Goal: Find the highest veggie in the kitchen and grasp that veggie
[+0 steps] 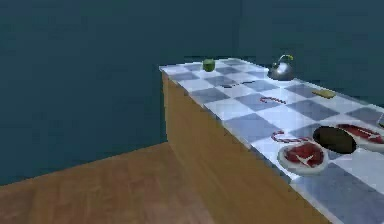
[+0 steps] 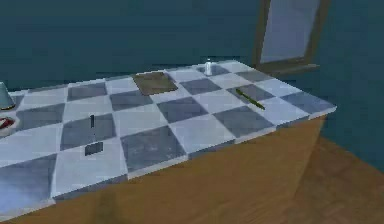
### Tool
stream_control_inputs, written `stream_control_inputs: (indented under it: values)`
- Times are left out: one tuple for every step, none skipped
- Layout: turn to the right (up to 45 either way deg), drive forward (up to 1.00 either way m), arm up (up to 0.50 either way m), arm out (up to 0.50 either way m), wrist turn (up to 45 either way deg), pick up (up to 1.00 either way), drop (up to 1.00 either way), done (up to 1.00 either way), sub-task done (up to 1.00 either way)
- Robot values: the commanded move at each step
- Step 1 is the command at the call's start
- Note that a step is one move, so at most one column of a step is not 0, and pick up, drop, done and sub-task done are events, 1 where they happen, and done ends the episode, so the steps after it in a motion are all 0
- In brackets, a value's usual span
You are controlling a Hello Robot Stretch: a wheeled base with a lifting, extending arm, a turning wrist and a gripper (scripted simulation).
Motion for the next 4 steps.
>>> stream_control_inputs:
  values:
    - [-45.0,0.00,0.00,0.00,0.0,0.00,0.00,0.00,0.00]
    - [0.0,0.00,0.50,0.00,0.0,0.00,0.00,0.00,0.00]
    - [0.0,0.00,0.38,0.00,0.0,0.00,0.00,0.00,0.00]
    - [0.0,0.00,0.00,0.50,0.0,0.00,0.00,0.00,0.00]
